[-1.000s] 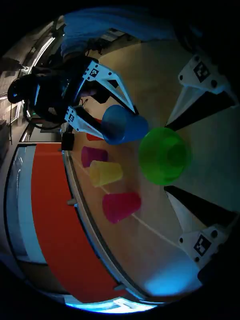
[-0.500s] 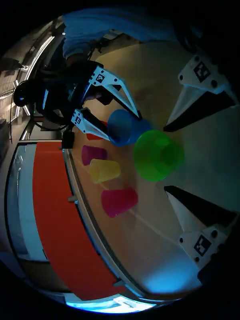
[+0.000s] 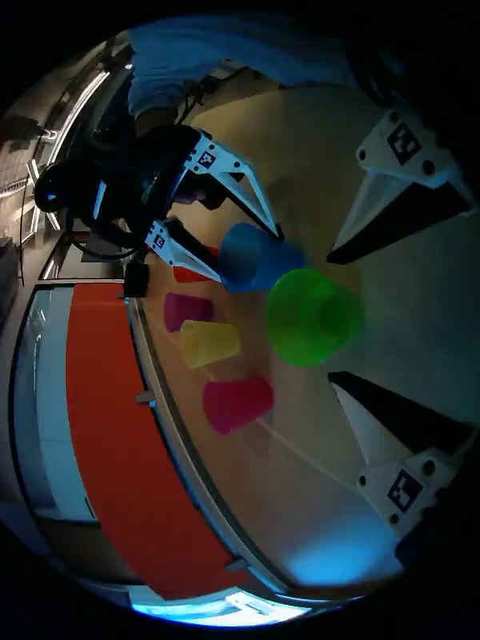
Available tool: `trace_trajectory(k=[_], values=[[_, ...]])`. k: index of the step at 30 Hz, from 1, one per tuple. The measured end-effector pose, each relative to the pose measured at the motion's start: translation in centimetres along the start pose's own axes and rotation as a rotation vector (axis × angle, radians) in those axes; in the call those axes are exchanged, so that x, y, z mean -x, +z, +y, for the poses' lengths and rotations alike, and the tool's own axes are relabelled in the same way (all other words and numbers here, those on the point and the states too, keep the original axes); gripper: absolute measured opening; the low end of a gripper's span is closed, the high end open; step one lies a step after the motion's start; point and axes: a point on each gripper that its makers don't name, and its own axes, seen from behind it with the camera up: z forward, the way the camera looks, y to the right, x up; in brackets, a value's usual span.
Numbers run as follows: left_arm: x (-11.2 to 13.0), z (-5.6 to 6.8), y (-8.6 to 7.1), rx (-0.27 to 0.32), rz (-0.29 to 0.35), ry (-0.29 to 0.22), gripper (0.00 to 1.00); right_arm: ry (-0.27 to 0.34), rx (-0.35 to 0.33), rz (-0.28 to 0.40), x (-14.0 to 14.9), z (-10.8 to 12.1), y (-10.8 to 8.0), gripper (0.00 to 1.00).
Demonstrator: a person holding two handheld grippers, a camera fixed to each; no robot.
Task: Pour water
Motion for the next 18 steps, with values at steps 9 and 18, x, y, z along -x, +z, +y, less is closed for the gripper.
trace_trajectory(k=[9, 18], values=[[-0.1, -0.3, -1.3, -0.026, 0.016, -0.018, 1.0, 0.001, 0.031, 0.003, 0.6, -0.1, -2.3, 1.0], [-0.6, -0.6, -3.6, -0.072, 0.055, -0.043, 1.0, 0.016, 0.09, 0.017, 2.0, -0.1, -5.9, 1.0]])
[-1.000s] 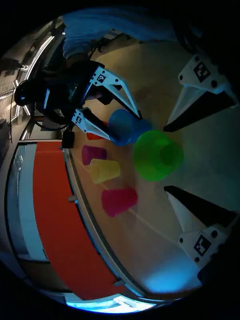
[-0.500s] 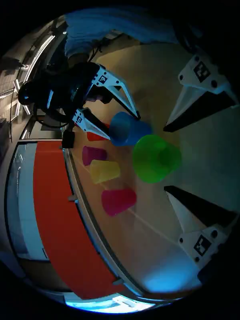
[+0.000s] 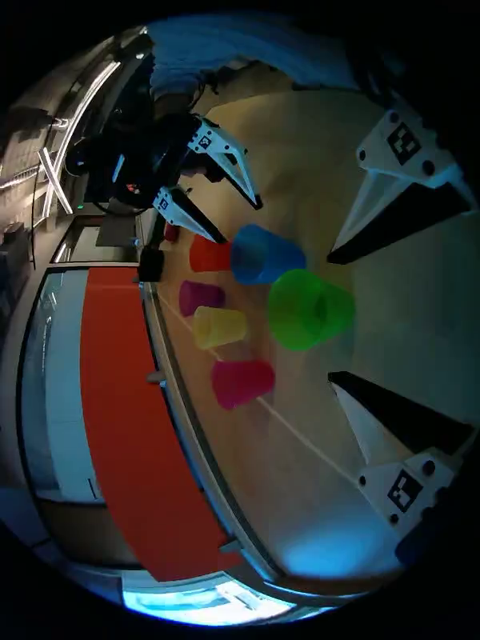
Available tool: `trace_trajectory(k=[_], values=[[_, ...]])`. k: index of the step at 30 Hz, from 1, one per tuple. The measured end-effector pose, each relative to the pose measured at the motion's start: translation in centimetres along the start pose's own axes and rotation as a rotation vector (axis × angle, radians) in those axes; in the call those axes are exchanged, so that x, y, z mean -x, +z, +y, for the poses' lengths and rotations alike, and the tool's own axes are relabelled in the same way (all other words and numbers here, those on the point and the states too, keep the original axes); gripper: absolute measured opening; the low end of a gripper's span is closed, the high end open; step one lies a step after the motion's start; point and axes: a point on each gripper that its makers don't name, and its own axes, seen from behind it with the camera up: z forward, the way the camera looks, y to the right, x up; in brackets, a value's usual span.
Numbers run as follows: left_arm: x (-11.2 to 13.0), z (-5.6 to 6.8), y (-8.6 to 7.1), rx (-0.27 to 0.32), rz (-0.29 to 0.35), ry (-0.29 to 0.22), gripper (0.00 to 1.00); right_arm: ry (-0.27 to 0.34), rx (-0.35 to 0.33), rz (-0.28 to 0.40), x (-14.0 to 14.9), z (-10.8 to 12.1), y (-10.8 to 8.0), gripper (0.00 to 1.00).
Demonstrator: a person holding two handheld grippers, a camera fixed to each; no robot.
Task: Pour water
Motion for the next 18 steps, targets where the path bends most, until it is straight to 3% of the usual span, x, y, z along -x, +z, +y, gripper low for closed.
trace_trajectory(k=[11, 18], values=[[-0.3, 0.2, -2.6, -0.047, 0.034, -0.015, 1.0, 0.036, 0.082, 0.015, 2.2, 0.4, -4.8, 1.0], [-0.9, 0.0, -3.2, -0.079, 0.062, -0.02, 1.0, 0.075, 0.133, 0.06, 2.5, 0.4, -6.5, 1.0]])
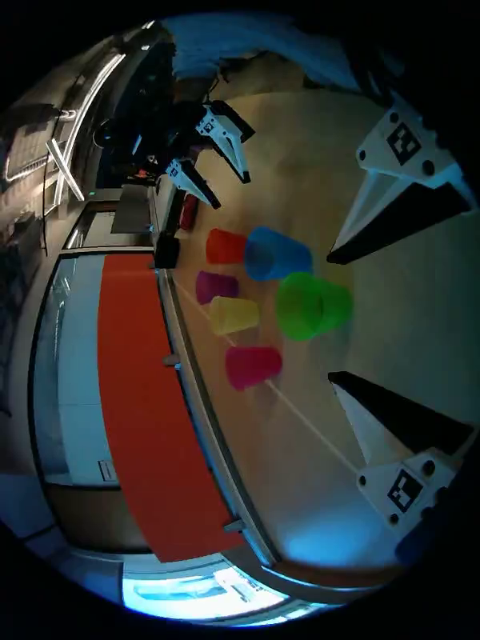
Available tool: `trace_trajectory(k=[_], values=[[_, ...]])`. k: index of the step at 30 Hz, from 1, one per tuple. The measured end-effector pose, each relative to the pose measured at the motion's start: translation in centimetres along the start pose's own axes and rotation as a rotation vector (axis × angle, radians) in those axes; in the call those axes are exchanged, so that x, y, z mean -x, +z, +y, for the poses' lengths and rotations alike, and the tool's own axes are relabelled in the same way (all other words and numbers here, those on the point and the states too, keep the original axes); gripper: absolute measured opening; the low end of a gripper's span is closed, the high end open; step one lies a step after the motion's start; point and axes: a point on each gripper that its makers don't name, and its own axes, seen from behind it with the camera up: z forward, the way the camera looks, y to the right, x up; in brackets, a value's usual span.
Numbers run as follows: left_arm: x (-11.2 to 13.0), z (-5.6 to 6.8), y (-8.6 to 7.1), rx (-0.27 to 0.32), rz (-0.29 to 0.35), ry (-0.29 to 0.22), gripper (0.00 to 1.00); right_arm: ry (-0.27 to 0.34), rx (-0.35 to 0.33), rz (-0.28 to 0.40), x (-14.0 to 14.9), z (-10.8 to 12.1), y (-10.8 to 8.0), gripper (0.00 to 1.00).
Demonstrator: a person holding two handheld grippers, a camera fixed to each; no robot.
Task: Pour water
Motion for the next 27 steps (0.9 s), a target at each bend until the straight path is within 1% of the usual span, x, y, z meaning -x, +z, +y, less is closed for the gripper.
trace_trajectory(k=[4, 10, 17, 20, 24, 27], values=[[-0.6, -0.3, -0.5, -0.03, 0.033, -0.012, 1.0, 0.038, 0.043, 0.032, 0.2, 0.3, -0.9, 1.0], [-1.7, -1.4, -1.4, -0.083, 0.097, -0.04, 1.0, 0.12, 0.133, 0.108, -0.4, 1.7, -2.4, 1.0], [-3.5, -3.4, -2.6, -0.18, 0.184, -0.051, 1.0, 0.208, 0.266, 0.228, -2.2, 4.3, -4.6, 1.0], [-4.6, -4.1, -3.2, -0.22, 0.227, -0.049, 1.0, 0.233, 0.328, 0.276, -3.1, 5.6, -5.6, 1.0], [-6.0, -4.5, -3.9, -0.264, 0.289, -0.04, 1.0, 0.252, 0.414, 0.329, -3.7, 7.2, -6.9, 1.0], [-7.2, -4.6, -4.4, -0.289, 0.337, -0.039, 1.0, 0.274, 0.481, 0.355, -3.8, 8.5, -7.7, 1.0]])
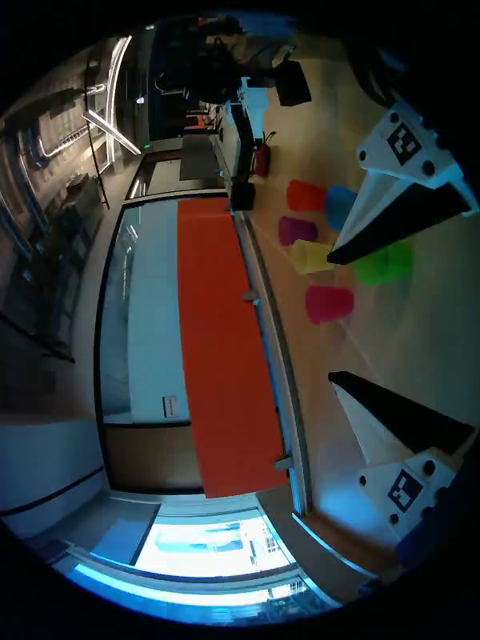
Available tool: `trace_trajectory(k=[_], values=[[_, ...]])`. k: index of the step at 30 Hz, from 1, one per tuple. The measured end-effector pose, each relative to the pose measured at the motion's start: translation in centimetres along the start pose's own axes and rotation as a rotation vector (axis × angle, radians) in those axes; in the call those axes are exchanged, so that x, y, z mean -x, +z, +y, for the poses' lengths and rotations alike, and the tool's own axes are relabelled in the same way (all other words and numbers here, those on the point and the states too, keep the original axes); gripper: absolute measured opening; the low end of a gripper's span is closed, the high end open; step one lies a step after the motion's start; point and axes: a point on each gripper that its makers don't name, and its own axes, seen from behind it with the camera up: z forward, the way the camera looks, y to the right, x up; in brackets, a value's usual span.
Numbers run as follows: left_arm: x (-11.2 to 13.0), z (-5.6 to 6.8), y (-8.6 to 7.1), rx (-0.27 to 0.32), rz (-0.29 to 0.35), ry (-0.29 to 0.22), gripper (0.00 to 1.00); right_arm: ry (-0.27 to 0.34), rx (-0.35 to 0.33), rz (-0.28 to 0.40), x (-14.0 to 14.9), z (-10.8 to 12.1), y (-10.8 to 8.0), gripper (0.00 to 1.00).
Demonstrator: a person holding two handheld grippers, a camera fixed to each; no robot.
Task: Pour water
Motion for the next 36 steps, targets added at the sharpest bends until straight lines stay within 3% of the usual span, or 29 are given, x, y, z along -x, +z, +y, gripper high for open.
trace_trajectory(k=[9, 21, 27, 36], values=[[-2.7, -0.9, -0.6, -0.1, 0.119, 0.011, 1.0, 0.048, 0.172, 0.127, -2.6, 3.6, -1.0, 1.0], [-2.9, -2.5, -1.1, -0.223, 0.155, -0.027, 1.0, 0.065, 0.375, 0.26, -5.2, 6.8, -3.3, 1.0], [-2.9, -3.0, -1.2, -0.268, 0.164, -0.009, 1.0, 0.085, 0.422, 0.297, -5.8, 7.2, -4.4, 1.0], [-2.5, -4.3, -1.5, -0.337, 0.176, 0.004, 1.0, 0.074, 0.443, 0.28, -4.4, 7.1, -4.7, 1.0]])
